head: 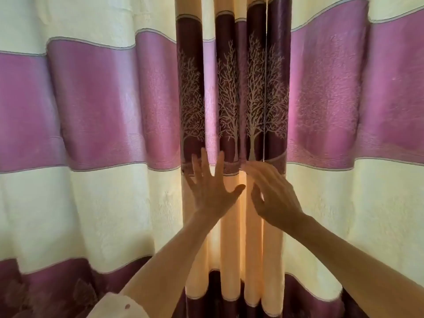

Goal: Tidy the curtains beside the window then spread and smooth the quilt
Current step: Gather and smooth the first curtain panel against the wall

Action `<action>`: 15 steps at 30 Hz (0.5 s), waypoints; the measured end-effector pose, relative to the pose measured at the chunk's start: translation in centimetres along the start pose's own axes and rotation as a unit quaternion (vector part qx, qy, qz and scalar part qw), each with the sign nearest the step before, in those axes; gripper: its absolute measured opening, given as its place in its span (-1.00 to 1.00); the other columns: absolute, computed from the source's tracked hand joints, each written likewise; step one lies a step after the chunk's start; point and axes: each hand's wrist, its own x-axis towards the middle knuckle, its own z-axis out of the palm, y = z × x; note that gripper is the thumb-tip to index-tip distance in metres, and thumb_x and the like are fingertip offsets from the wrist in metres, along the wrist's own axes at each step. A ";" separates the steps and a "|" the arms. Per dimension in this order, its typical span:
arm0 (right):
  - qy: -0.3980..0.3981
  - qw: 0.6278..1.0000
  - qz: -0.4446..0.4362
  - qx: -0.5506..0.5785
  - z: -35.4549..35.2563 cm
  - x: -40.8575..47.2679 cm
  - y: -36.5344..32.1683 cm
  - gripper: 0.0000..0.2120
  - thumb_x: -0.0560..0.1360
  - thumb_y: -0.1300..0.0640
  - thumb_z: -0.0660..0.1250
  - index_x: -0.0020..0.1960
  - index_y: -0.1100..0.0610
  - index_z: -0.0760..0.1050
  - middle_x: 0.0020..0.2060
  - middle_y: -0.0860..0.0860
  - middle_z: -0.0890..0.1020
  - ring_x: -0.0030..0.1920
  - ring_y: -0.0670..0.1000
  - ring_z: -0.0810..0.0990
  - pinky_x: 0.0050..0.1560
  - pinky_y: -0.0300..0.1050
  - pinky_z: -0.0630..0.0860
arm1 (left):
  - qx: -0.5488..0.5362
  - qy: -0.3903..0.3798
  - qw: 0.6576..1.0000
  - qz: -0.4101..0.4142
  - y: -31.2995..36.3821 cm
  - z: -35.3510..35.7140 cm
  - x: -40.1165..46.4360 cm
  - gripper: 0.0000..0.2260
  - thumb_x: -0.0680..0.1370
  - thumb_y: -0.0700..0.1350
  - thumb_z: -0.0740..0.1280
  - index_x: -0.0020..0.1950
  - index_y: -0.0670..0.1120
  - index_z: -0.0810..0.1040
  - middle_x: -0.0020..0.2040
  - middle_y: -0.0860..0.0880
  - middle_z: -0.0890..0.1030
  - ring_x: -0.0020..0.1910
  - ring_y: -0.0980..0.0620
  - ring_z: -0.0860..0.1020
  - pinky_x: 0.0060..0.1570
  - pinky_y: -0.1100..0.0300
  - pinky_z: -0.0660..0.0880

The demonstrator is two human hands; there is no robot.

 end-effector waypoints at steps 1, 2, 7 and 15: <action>-0.015 0.998 -0.040 -0.035 1.3 0.6 0.8 -0.64 0.45 0.31 0.14 0.22 0.27 0.48 0.17 0.19 0.58 0.21 0.17 0.54 0.22 0.08 0.46 | -0.016 -0.004 1.000 -0.010 -0.2 1.5 1.3 -0.14 0.34 0.43 0.21 0.52 0.09 0.03 0.55 -0.15 -0.07 0.52 -0.21 -0.13 0.39 -0.31 -0.13; -0.022 0.994 -0.074 -0.078 2.5 1.1 1.4 -0.62 0.45 0.28 0.12 0.24 0.26 0.47 0.22 0.18 0.56 0.27 0.16 0.50 0.31 0.12 0.38 | -0.013 0.003 1.000 -0.025 -0.5 2.8 2.3 -0.15 0.36 0.42 0.22 0.52 0.08 0.04 0.55 -0.16 -0.07 0.51 -0.23 -0.14 0.38 -0.32 -0.15; -0.161 0.933 0.011 -0.322 6.4 2.5 6.5 -0.52 0.37 0.11 0.30 0.28 0.18 0.47 0.29 0.12 0.51 0.38 0.15 0.37 0.45 0.14 0.09 | 0.026 0.001 0.997 -0.068 -4.7 6.9 6.4 -0.34 0.48 0.00 0.34 0.51 -0.02 0.12 0.54 -0.19 -0.01 0.51 -0.24 -0.08 0.38 -0.34 -0.10; -0.110 0.968 0.049 -0.219 14.1 6.5 6.9 -0.59 0.35 0.20 0.30 0.19 0.25 0.51 0.17 0.20 0.57 0.17 0.23 0.53 0.15 0.11 0.50 | 0.130 0.050 0.988 -0.070 -15.0 8.4 8.5 -0.52 0.42 -0.26 0.40 0.33 -0.12 0.43 0.46 -0.27 0.26 0.46 -0.29 0.17 0.36 -0.35 0.05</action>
